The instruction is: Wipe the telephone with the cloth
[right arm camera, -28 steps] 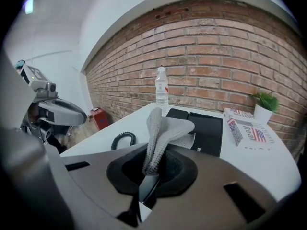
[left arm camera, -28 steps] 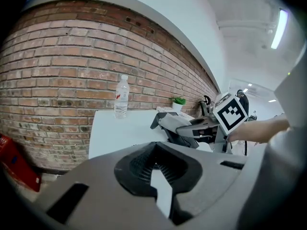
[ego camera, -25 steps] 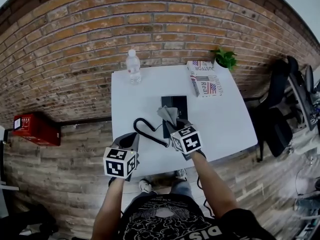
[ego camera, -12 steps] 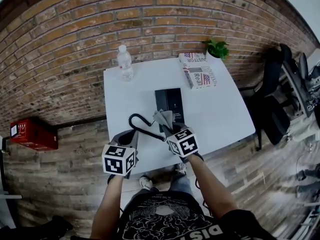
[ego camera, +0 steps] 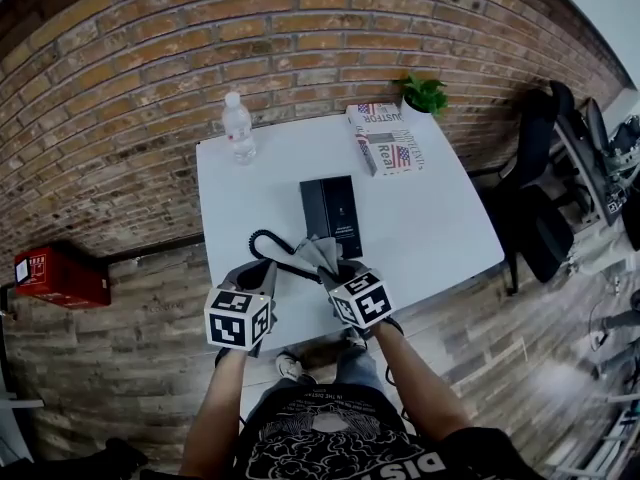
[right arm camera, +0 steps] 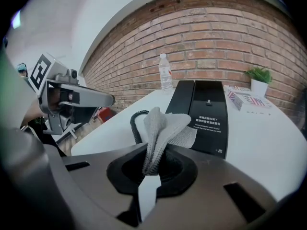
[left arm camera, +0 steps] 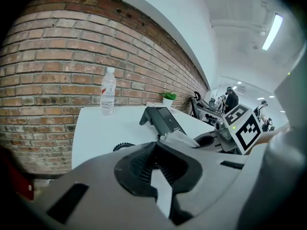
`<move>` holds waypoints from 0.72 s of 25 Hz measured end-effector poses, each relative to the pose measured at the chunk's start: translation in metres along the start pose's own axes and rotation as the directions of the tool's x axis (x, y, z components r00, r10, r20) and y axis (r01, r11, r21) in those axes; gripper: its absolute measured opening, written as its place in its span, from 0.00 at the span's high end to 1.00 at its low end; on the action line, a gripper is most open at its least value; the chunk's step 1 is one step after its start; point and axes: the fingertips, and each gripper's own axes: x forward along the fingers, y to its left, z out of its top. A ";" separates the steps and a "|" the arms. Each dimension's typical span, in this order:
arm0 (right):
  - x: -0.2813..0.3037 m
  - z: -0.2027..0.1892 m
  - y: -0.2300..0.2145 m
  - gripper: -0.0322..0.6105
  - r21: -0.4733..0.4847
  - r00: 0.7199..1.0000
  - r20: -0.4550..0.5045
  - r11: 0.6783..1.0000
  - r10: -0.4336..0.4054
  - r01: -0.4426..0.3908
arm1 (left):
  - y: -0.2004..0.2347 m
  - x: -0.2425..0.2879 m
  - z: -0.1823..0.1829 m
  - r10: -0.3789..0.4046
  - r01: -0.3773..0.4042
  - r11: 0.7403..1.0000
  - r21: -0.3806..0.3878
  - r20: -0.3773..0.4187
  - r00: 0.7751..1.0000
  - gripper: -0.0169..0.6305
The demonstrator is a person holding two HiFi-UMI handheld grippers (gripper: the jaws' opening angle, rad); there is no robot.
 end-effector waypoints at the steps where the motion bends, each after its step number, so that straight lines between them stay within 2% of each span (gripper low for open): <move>1: 0.000 -0.001 0.001 0.93 -0.004 1.000 -0.004 1.000 0.003 -0.003 | -0.001 0.001 0.000 -0.002 0.002 1.000 0.000 0.000 1.000 0.96; 6: -0.011 0.012 -0.003 0.93 -0.040 0.999 0.036 0.999 -0.023 0.024 | -0.004 0.006 0.004 -0.008 0.008 1.000 -0.002 0.006 1.000 0.96; 18: -0.040 0.093 -0.031 0.93 -0.129 0.977 0.191 0.985 -0.091 0.117 | 0.004 0.002 0.012 0.010 -0.010 1.000 -0.016 0.031 0.999 0.96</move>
